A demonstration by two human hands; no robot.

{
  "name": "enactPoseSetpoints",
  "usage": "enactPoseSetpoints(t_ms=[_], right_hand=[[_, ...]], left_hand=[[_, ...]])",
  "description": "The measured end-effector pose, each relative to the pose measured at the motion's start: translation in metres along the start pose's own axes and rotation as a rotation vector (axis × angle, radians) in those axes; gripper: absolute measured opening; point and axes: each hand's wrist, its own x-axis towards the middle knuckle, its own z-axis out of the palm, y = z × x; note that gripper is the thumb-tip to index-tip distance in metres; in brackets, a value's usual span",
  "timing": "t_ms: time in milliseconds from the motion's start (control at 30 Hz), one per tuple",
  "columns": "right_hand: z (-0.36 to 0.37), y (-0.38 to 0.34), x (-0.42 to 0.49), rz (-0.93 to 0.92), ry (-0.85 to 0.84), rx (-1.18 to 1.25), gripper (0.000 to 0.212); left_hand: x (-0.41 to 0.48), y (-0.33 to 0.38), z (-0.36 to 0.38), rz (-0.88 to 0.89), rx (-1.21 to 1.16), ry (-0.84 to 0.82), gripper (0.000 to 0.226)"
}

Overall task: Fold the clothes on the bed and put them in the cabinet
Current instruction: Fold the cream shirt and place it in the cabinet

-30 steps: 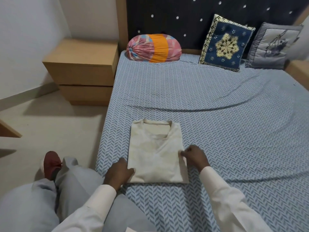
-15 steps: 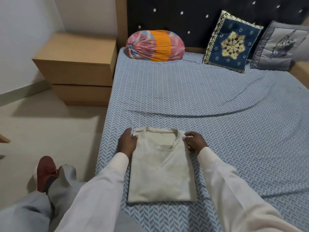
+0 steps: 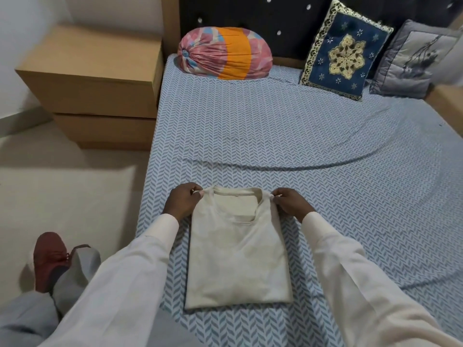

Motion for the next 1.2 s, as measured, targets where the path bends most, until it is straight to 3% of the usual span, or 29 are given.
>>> enactPoseSetpoints(t_ms=[100,267,400,633,800,967,1067,1200], right_hand=[[-0.002,0.001,0.004,-0.031,-0.005,-0.048,0.003],[-0.011,-0.006,0.006,-0.019,0.037,0.138,0.021],[-0.005,-0.008,0.011,0.015,0.101,0.274,0.021],[0.014,0.006,0.013,0.129,0.172,0.401,0.023],[0.012,0.024,-0.011,0.139,0.044,0.405,0.03],[0.024,0.035,-0.016,0.146,0.243,0.377,0.028],[0.019,0.03,-0.03,0.189,0.17,0.509,0.033],[0.011,0.04,-0.077,0.275,-0.105,0.485,0.026]], left_hand=[[-0.001,0.001,-0.003,-0.02,-0.037,0.053,0.018],[0.0,0.008,-0.006,-0.052,-0.164,0.082,0.017],[0.004,0.014,-0.005,-0.134,-0.248,0.153,0.018],[0.001,0.008,0.001,-0.249,-0.266,0.198,0.036],[-0.028,-0.008,0.006,-0.226,-0.081,0.111,0.031],[-0.044,0.0,0.009,-0.262,-0.039,0.16,0.033],[-0.057,0.005,-0.002,-0.274,-0.021,0.095,0.047],[-0.102,-0.014,-0.002,-0.288,0.055,-0.097,0.051]])
